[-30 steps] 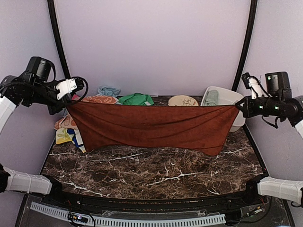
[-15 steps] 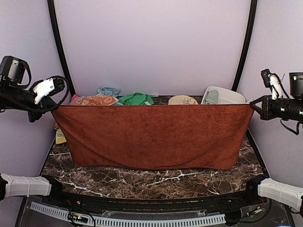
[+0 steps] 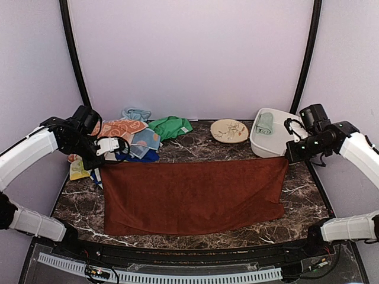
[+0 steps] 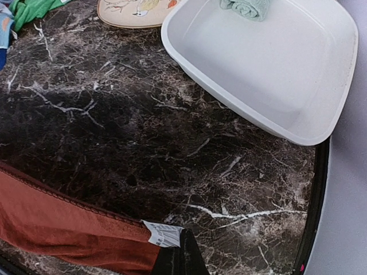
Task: Roll the towels
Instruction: Flatten out the towel at the center of the board, then fold the towel at the center of the board.
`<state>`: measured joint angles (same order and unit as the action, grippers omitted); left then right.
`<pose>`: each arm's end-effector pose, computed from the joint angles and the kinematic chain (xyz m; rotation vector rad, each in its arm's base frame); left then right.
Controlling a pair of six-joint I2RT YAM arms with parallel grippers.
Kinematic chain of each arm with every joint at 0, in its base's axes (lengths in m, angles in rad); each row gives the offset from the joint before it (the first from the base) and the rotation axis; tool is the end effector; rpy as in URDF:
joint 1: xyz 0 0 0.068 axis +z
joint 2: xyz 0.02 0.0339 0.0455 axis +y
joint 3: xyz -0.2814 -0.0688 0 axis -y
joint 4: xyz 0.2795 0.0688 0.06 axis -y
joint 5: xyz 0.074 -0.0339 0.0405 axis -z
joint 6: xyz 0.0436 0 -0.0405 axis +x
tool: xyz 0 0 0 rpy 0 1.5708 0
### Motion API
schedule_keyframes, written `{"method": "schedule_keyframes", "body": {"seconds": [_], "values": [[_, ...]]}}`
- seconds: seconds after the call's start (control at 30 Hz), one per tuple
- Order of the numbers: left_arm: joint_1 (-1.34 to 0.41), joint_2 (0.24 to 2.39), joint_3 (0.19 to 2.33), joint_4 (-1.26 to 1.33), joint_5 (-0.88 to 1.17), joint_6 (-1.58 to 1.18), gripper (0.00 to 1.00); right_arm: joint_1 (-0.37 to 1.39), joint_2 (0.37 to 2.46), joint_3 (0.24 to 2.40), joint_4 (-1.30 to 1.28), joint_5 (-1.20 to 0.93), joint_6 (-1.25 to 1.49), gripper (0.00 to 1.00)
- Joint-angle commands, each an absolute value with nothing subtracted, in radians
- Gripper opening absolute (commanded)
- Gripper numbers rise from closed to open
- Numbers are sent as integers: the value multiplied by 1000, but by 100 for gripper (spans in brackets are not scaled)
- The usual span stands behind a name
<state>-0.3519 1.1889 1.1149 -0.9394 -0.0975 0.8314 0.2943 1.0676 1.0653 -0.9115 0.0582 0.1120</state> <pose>0.2459 -0.0858 0.3142 1.4236 2.1839 0.3007 0.2263 0.0659 0.3263 -0.2016 2.4770 0.1000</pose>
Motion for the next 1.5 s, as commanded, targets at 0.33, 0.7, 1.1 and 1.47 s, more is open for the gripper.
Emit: {"method": "schedule_keyframes", "body": {"seconds": [0.33,0.7,1.1,1.47], "values": [[-348,1517,1153,-501,-275,922,0,233,1312,1079,-604,114,-1,0],[-321,1520,1145,-529,-218,943,0,209,1351,1065,-650,68,18,0],[-325,1341,974,-736,-12,957,0,253,1263,985,-826,-147,239,0],[-326,1276,835,-734,-5,963,0,328,1096,786,-876,-133,488,0]]}}
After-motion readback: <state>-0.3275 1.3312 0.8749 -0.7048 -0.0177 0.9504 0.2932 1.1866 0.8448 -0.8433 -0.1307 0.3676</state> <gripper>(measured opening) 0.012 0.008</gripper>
